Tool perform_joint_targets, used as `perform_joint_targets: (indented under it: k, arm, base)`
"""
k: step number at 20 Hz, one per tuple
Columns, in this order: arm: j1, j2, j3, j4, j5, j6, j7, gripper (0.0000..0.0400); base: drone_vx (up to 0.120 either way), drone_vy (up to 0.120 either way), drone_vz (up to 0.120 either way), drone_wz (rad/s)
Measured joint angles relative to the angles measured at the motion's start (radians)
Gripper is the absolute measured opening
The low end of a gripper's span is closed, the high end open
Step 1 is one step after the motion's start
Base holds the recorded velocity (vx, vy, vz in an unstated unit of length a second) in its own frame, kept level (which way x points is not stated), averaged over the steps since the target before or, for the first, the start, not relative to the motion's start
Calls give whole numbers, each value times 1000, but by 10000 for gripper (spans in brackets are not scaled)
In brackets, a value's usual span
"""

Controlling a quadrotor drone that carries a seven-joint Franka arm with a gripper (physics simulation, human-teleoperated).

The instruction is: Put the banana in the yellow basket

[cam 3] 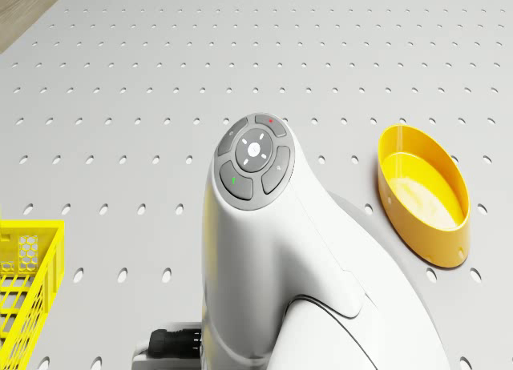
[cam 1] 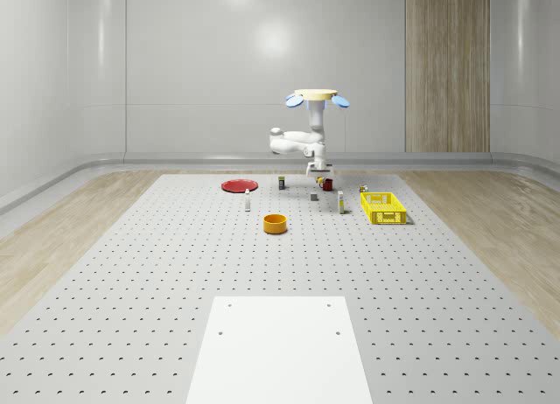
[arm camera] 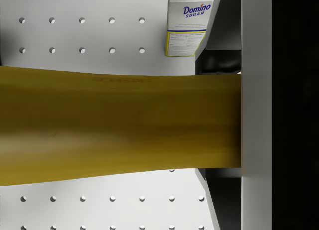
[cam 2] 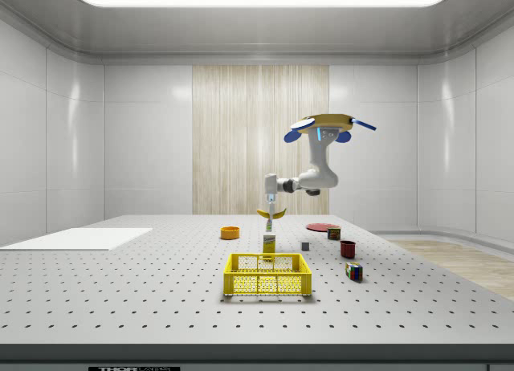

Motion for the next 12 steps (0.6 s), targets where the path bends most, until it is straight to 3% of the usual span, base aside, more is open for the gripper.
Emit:
perform_joint_targets:
  k: [5,12]
  arm:
    - [-1,-5,1,0,2,5,1,193]
    - [-2,-12,2,0,5,11,1,193]
  base:
    - [120,120,0,0]
    - [6,120,0,0]
